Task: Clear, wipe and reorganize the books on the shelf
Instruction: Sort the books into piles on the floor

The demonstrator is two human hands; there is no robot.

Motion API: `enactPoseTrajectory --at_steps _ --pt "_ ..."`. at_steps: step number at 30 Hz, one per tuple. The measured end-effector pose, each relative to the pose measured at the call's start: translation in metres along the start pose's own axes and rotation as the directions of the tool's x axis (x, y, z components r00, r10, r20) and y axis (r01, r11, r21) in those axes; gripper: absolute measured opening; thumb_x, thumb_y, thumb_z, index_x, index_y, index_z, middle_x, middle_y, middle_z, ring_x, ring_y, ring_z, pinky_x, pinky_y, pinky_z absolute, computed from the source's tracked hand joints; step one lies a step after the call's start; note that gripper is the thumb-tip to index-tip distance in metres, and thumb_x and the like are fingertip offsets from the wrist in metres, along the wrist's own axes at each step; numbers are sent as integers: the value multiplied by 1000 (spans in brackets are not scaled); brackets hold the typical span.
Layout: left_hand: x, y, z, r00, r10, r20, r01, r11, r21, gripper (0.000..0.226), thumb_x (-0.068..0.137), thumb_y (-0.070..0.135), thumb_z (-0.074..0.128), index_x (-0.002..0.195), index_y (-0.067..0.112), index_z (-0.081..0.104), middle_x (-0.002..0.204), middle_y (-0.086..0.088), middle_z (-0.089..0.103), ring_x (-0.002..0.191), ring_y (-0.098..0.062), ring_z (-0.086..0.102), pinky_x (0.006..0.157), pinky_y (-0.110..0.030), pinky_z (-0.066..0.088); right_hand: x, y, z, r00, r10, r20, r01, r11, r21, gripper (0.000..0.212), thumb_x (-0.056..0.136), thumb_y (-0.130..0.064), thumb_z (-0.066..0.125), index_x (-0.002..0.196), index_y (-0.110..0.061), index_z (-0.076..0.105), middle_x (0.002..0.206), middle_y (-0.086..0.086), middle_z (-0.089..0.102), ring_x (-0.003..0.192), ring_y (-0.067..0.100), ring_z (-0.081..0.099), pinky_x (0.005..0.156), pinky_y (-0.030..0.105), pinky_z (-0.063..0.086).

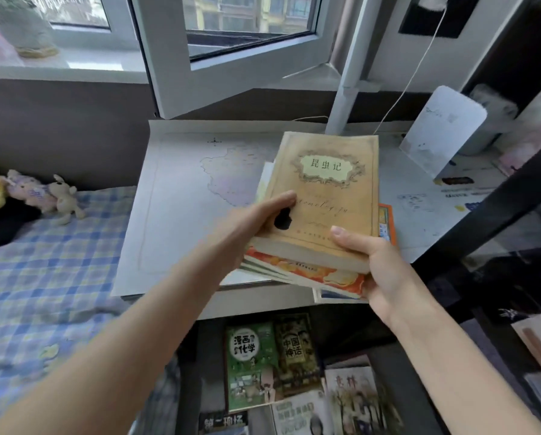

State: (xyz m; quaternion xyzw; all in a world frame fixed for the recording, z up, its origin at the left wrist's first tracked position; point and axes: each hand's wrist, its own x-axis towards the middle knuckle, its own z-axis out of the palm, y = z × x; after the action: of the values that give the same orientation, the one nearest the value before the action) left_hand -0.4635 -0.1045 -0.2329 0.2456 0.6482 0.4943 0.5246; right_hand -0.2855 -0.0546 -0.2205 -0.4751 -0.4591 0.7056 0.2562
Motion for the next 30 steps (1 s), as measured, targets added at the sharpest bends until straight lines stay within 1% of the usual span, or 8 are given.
enactPoseTrajectory --at_steps 5,9,11,15,18,23,26,30 --pt "48 -23 56 999 -48 2 47 989 143 52 70 69 61 84 20 70 92 -3 71 85 -22 66 87 -37 53 35 2 -47 962 164 -218 -204 963 -175 42 79 -40 74 111 -14 65 103 9 72 90 30 69 73 42 58" --pt "56 -35 67 999 -5 -46 17 961 274 71 63 81 56 94 19 74 102 0 69 100 -21 62 98 -38 47 33 22 -79 910 -114 -400 -266 580 -770 84 63 -91 38 86 -15 65 82 5 69 77 28 67 72 44 58" --pt "53 -34 62 997 -42 69 28 981 194 47 82 65 56 89 22 73 98 6 68 100 -19 60 100 -35 43 27 30 -94 880 -113 -462 -281 660 -697 87 70 -90 33 88 -11 65 83 7 67 79 28 65 78 47 56" --pt "50 -35 56 982 -97 163 76 988 133 31 88 55 53 80 27 64 97 1 71 101 -22 61 94 -39 48 35 41 -118 890 245 -384 -336 922 -190 93 76 -78 47 134 -5 48 117 14 59 104 30 56 100 46 42" --pt "51 -38 60 978 -87 188 72 994 82 46 92 53 50 62 26 74 68 15 72 95 -17 63 96 -31 48 48 30 -109 943 277 -185 -281 960 7 61 88 -62 47 115 -9 62 93 11 73 82 25 71 80 38 54" --pt "60 -50 63 983 -59 172 57 998 14 40 88 60 51 67 38 76 86 25 71 116 -17 57 111 -41 35 70 43 -99 949 218 -229 -217 976 31 35 95 -47 50 90 -17 68 71 4 73 61 19 71 51 30 56" --pt "56 -54 66 980 -49 195 46 999 23 41 88 61 49 67 39 76 85 28 70 115 -13 56 112 -41 34 74 52 -107 934 159 -319 -177 984 -28 35 97 -47 48 94 -17 67 75 4 73 65 21 71 54 31 54" --pt "50 -54 47 969 -99 227 90 995 49 38 88 57 51 74 33 77 88 18 73 97 -15 64 100 -39 47 62 69 -109 962 207 -180 -216 976 -33 42 94 -52 48 104 -18 71 96 11 74 88 30 72 78 46 58"
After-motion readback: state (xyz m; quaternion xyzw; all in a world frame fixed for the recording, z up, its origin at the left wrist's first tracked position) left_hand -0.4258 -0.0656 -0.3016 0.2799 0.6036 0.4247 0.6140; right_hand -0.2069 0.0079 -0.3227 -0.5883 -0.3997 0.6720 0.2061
